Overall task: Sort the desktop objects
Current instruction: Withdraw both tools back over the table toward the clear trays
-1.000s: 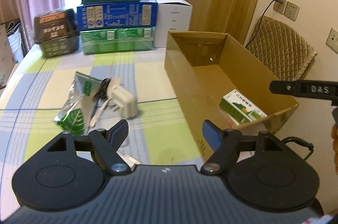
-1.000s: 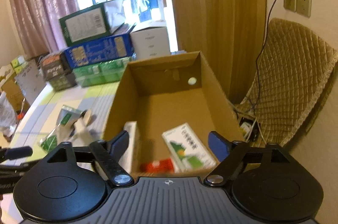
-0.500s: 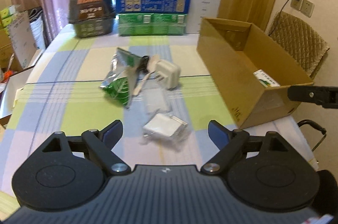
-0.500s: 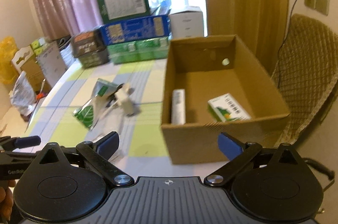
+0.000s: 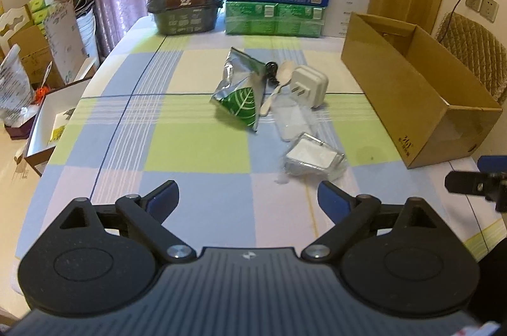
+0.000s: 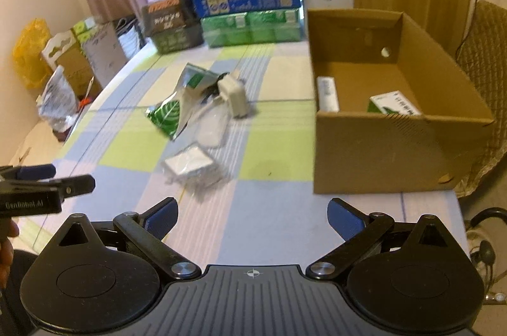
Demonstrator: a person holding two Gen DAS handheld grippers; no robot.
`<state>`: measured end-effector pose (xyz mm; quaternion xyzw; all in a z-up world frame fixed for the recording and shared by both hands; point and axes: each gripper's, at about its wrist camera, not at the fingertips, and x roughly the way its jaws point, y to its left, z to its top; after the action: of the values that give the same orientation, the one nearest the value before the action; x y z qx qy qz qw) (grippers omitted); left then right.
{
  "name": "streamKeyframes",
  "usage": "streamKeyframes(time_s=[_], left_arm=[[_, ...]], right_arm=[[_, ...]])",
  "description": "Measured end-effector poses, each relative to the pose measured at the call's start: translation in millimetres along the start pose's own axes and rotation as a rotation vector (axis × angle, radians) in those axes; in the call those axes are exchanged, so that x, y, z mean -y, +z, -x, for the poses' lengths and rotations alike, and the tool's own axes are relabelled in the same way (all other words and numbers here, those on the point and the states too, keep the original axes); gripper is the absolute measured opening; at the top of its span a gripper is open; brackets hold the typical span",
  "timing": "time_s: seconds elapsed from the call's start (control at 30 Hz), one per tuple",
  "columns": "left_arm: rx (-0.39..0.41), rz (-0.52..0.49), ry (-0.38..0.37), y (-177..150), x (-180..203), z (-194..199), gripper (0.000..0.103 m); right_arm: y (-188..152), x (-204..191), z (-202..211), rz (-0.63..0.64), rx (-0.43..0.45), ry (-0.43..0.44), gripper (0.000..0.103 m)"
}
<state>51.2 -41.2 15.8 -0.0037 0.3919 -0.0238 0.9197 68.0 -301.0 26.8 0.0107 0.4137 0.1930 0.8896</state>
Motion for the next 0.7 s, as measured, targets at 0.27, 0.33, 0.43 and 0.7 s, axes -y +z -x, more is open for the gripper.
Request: streamKeyframes(time_s=[0.27, 0.33, 0.43, 0.7], left_arm=[[-0.011, 0.005, 0.004, -5, -9, -5, 0.093], [-0.014, 0.008, 0.007, -6, -11, -6, 0.093], [-0.014, 0.008, 0.004, -8, -12, -6, 0.093], [-0.018, -0.019, -0.030, -10, -13, -13, 0.093]], right_arm=[[-4, -9, -7, 0.040, 0.001, 0.029, 0.098], [-4, -12, -10, 0.048, -0.002, 0.037, 0.098], [-6, -13, -15, 0.045, -0.009, 0.038, 0.098], [-9, -10, -21, 0.031, -0.016, 0.025, 0.098]])
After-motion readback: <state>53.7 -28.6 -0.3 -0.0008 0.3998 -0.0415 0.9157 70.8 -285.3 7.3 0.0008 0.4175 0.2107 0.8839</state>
